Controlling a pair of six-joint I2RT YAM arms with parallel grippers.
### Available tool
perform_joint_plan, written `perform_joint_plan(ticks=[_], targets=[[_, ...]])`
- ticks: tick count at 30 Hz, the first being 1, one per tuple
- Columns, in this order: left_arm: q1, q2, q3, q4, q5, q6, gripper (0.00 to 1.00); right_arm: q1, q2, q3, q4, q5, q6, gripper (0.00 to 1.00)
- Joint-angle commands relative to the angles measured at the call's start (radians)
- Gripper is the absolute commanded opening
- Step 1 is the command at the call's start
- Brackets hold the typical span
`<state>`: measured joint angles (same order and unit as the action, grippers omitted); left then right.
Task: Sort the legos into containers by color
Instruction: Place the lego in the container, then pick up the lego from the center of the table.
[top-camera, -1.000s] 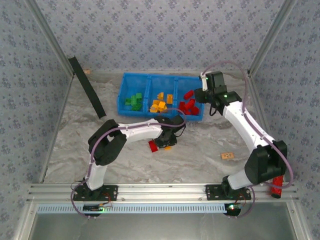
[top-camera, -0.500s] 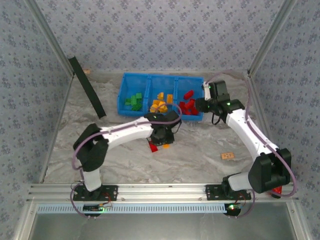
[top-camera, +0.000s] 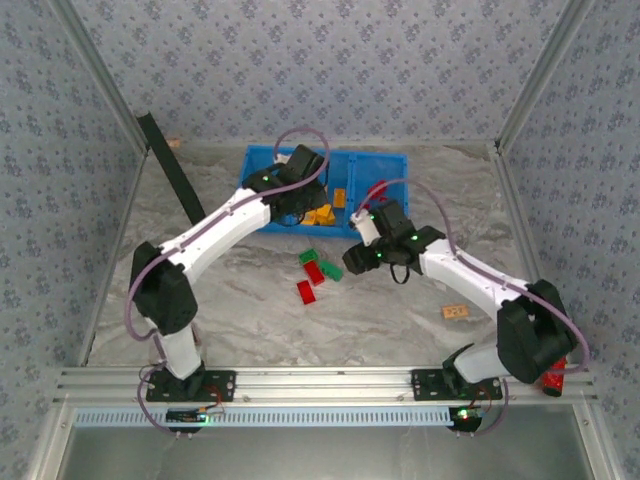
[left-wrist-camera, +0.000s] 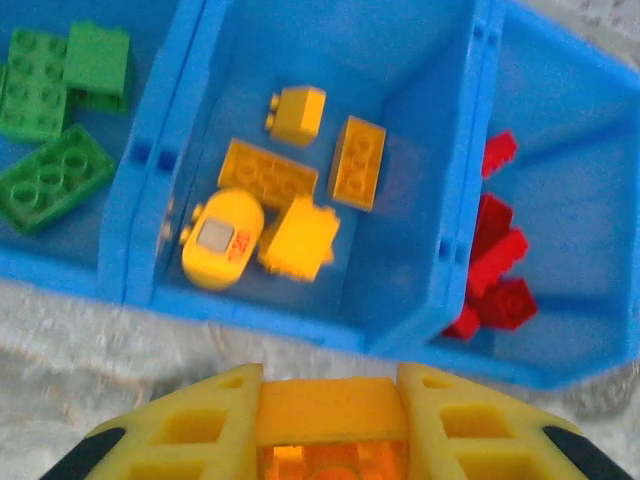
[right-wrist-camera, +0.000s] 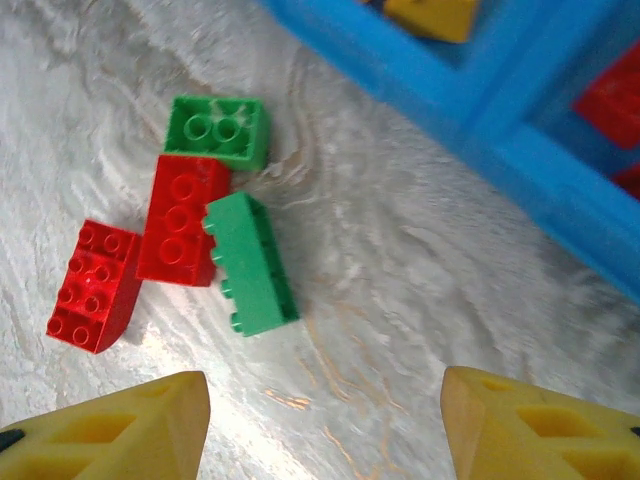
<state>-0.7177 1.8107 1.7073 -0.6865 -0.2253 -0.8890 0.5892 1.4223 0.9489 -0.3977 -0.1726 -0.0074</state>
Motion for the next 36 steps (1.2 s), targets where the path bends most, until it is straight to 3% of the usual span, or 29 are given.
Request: perform_joint_plan(ticks=[1,10,17,21,29,36], targets=[[0.031,0.117,0.093,0.035,-0.030,0.060,0.25,0.051,0.060,-0.004,0.032,0.020,-0.080,0.65],[0.049,0.389,0.414,-0.067,0.012,0.107,0.25,0.124,0.188,0.030,0.073,0.048,-0.112,0.72],[0.046,0.466,0.429,-0.073,0.075,0.083,0.33,0.149,0.270,0.069,0.076,0.074,-0.119,0.72],[0.044,0.466,0.411,-0.064,0.079,0.078,0.42,0.151,0.301,0.084,0.085,0.073,-0.125,0.71],[0.047,0.449,0.446,-0.073,0.086,0.098,0.51,0.143,0.342,0.102,0.064,0.067,-0.142,0.57],[0.056,0.370,0.468,-0.092,0.098,0.125,0.53,0.137,0.334,0.103,0.039,0.047,-0.153,0.34]])
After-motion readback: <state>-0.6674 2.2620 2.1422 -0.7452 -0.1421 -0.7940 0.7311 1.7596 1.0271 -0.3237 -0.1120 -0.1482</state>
